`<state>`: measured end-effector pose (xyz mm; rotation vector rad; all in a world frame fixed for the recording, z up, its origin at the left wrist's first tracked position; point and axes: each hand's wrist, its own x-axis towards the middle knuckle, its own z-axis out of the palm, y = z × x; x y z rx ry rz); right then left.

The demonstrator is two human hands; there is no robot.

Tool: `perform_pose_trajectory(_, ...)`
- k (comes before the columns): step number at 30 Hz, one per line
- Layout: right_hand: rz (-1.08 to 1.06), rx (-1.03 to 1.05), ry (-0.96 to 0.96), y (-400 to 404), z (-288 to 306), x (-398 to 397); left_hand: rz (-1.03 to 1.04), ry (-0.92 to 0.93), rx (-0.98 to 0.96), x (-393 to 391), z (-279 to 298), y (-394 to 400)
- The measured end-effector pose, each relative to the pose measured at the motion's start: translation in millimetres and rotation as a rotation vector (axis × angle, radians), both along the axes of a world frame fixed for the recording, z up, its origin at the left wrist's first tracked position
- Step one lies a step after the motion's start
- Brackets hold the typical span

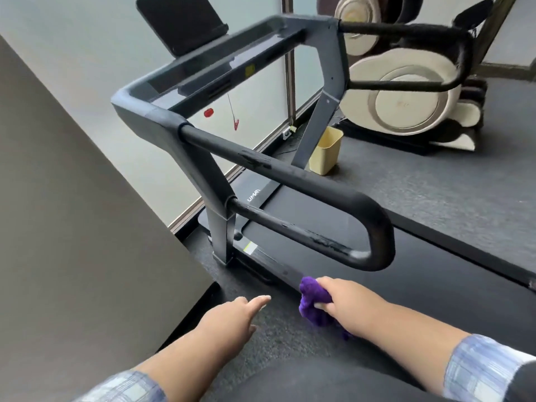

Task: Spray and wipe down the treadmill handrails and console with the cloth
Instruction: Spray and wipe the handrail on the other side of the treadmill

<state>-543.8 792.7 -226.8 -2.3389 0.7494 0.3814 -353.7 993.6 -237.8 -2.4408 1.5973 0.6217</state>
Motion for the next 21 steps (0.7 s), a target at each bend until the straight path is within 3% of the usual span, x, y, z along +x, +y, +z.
perform_pose_trajectory(10,-0.098,0.069,0.140,9,-9,40,-0.074,0.063,-0.010,63,-13,-35)
perform_pose_trajectory(21,-0.605,0.080,-0.132,76,13,117,-0.380,0.224,-0.100,173,-2,-50)
